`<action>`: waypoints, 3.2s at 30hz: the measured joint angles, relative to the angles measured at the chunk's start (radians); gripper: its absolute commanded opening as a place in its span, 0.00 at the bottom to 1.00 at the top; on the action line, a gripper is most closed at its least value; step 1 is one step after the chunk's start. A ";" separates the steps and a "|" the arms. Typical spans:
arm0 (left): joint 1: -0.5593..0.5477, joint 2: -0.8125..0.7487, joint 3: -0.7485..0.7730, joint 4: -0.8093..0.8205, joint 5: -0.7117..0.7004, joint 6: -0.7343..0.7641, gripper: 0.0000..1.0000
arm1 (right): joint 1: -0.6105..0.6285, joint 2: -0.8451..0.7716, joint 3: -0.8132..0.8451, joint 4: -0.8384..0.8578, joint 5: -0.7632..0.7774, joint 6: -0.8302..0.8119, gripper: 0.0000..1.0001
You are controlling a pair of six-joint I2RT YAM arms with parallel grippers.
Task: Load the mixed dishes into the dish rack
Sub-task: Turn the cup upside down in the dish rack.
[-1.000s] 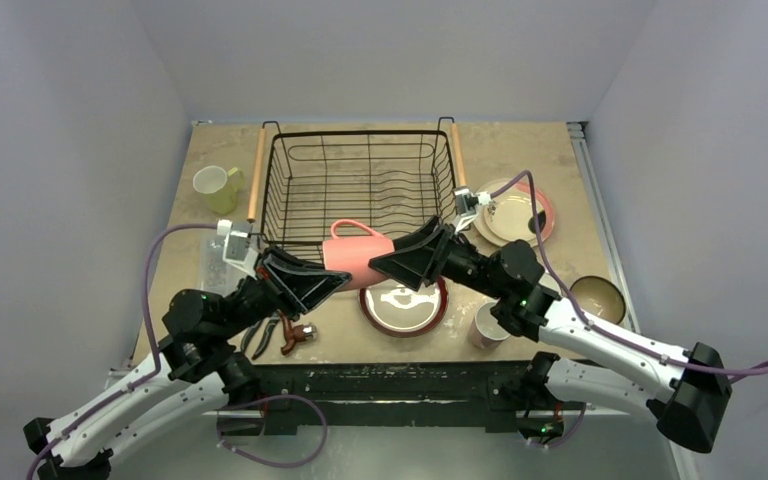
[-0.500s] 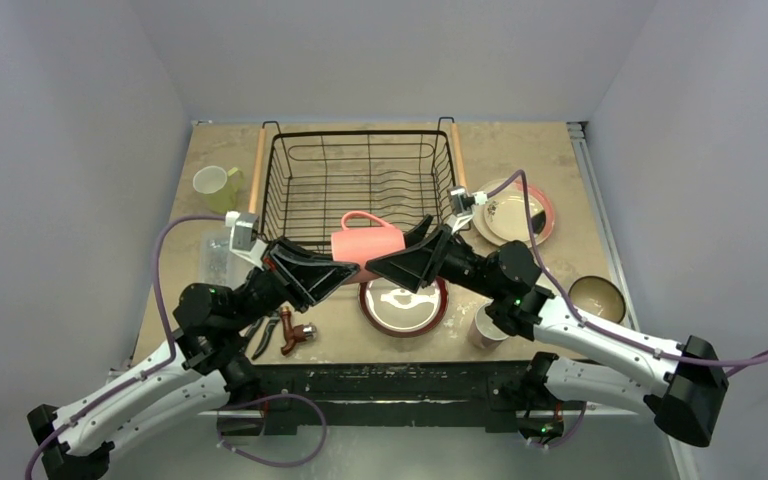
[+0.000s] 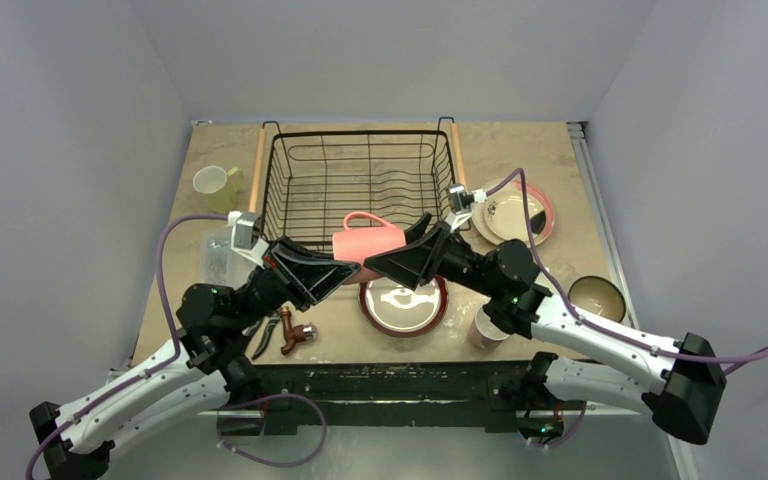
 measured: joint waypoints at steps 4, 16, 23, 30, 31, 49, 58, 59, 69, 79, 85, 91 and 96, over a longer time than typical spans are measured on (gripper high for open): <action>0.000 -0.001 -0.003 0.005 -0.012 -0.003 0.00 | -0.001 0.014 0.002 0.018 -0.001 0.000 0.32; -0.011 -0.043 0.115 -0.290 -0.070 0.022 0.53 | 0.007 0.008 0.003 -0.017 0.009 0.023 0.00; -0.008 -0.126 0.161 -0.461 -0.156 0.061 0.92 | 0.006 0.008 0.006 -0.112 0.051 0.024 0.00; -0.008 -0.174 0.285 -0.768 -0.256 0.123 1.00 | 0.006 0.047 0.108 -0.311 0.124 -0.041 0.00; -0.008 -0.182 0.312 -0.821 -0.280 0.131 1.00 | 0.005 0.064 0.147 -0.364 0.146 -0.066 0.00; -0.008 -0.245 0.704 -1.426 -0.513 0.271 1.00 | -0.027 0.749 0.856 -0.694 0.335 -0.853 0.00; -0.008 -0.275 0.719 -1.518 -0.535 0.288 1.00 | -0.180 1.122 1.192 -0.794 0.048 -1.196 0.00; -0.008 -0.275 0.719 -1.522 -0.535 0.289 1.00 | -0.191 1.142 1.203 -0.801 0.034 -1.225 0.00; -0.008 -0.275 0.719 -1.542 -0.543 0.335 1.00 | -0.204 1.423 1.516 -0.950 -0.041 -1.516 0.00; -0.008 -0.323 0.719 -1.542 -0.570 0.350 1.00 | -0.199 1.519 1.596 -0.966 -0.011 -1.576 0.11; -0.008 -0.323 0.721 -1.541 -0.573 0.350 1.00 | -0.198 1.543 1.625 -0.930 0.009 -1.579 0.20; -0.008 -0.323 0.721 -1.538 -0.573 0.350 1.00 | -0.193 1.594 1.678 -0.890 0.026 -1.584 0.33; -0.008 -0.323 0.721 -1.537 -0.573 0.349 1.00 | -0.183 1.611 1.700 -0.873 0.029 -1.590 0.40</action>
